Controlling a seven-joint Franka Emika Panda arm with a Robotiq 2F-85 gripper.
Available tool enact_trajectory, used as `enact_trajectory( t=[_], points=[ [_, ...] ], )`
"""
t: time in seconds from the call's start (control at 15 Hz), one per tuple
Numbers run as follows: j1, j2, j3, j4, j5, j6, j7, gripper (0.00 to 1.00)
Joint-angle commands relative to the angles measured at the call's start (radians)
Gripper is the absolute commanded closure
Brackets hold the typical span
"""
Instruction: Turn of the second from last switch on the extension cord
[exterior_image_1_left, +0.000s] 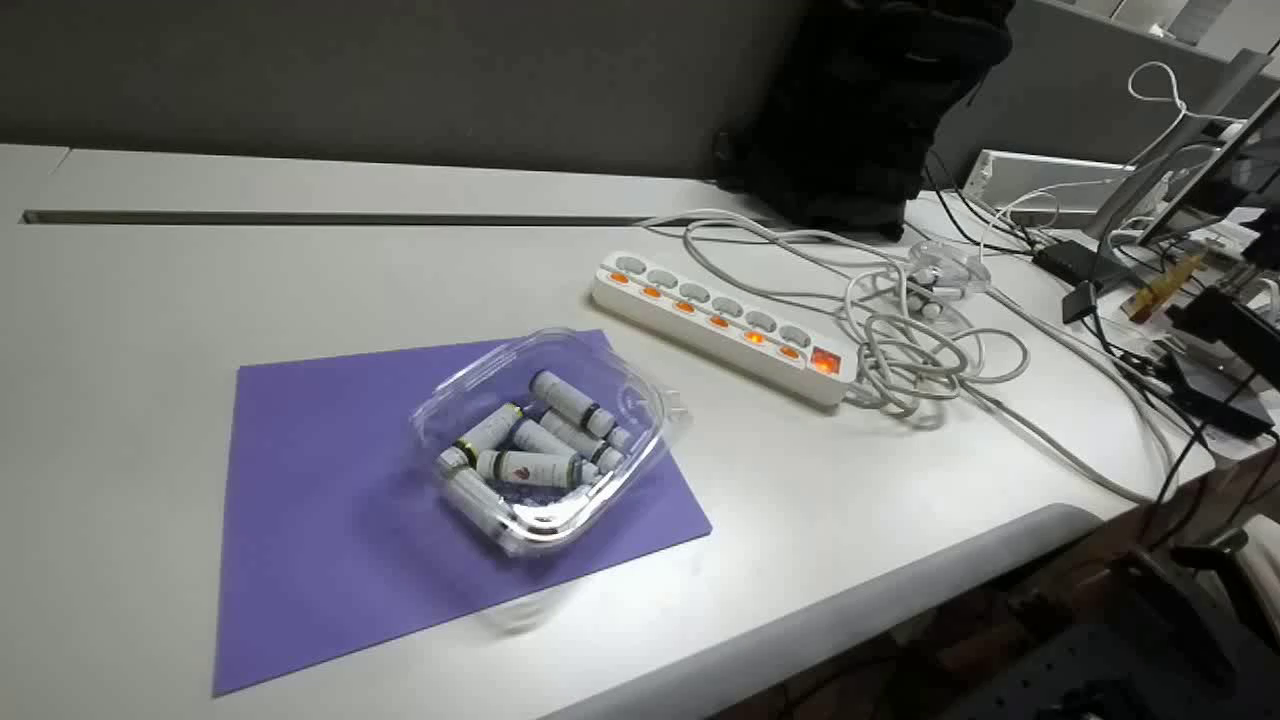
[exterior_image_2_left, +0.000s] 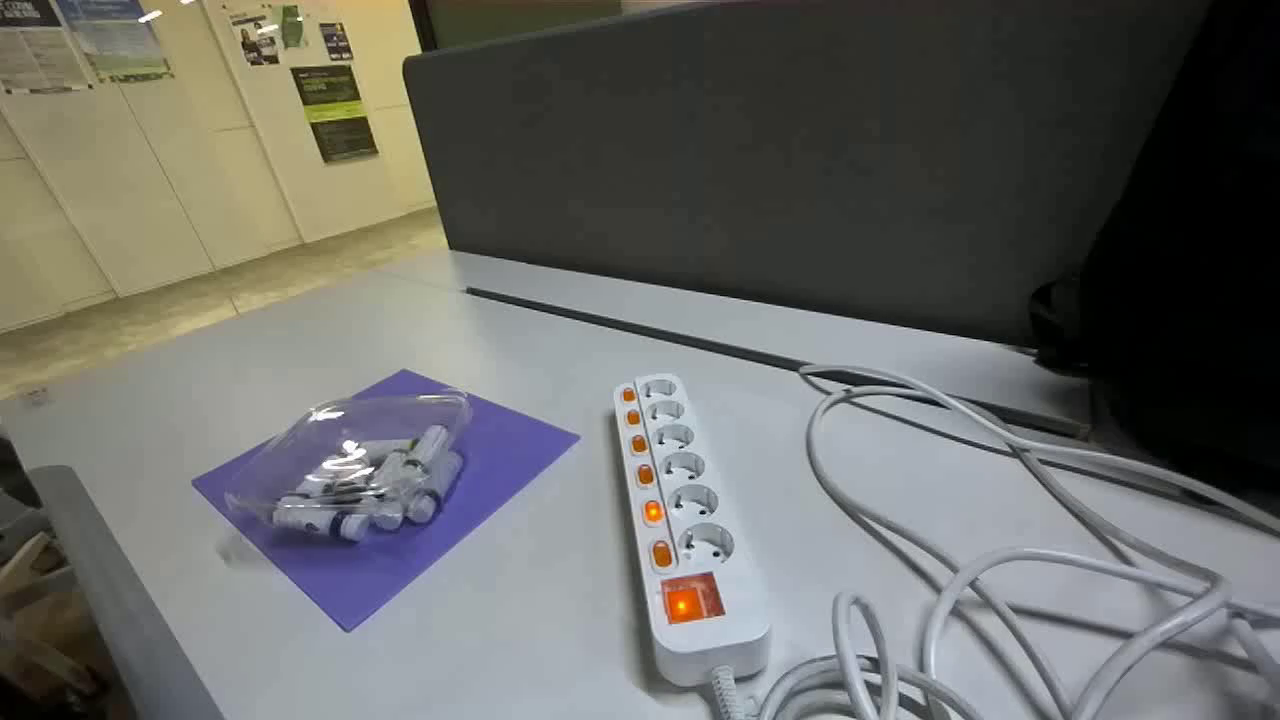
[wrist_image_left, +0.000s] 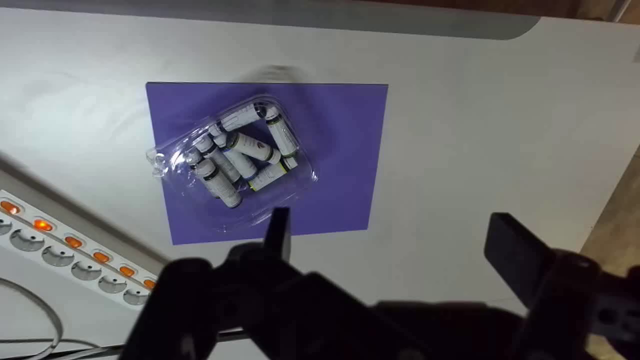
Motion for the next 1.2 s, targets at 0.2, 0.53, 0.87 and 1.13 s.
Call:
enact_trajectory(
  t=[0.2, 0.53, 0.87, 1.13],
  points=[
    [0.002, 0.000, -0.003, 0.002, -0.003, -0.003, 0.002, 0.00],
    [0.002, 0.000, -0.003, 0.002, -0.003, -0.003, 0.002, 0.00],
    [-0.027, 0.001, 0.010, -0.009, -0.018, 0.034, 0.024, 0.00],
    [-0.097, 0.023, 0.000, -0.053, -0.044, 0.157, 0.037, 0.00]
  ],
)
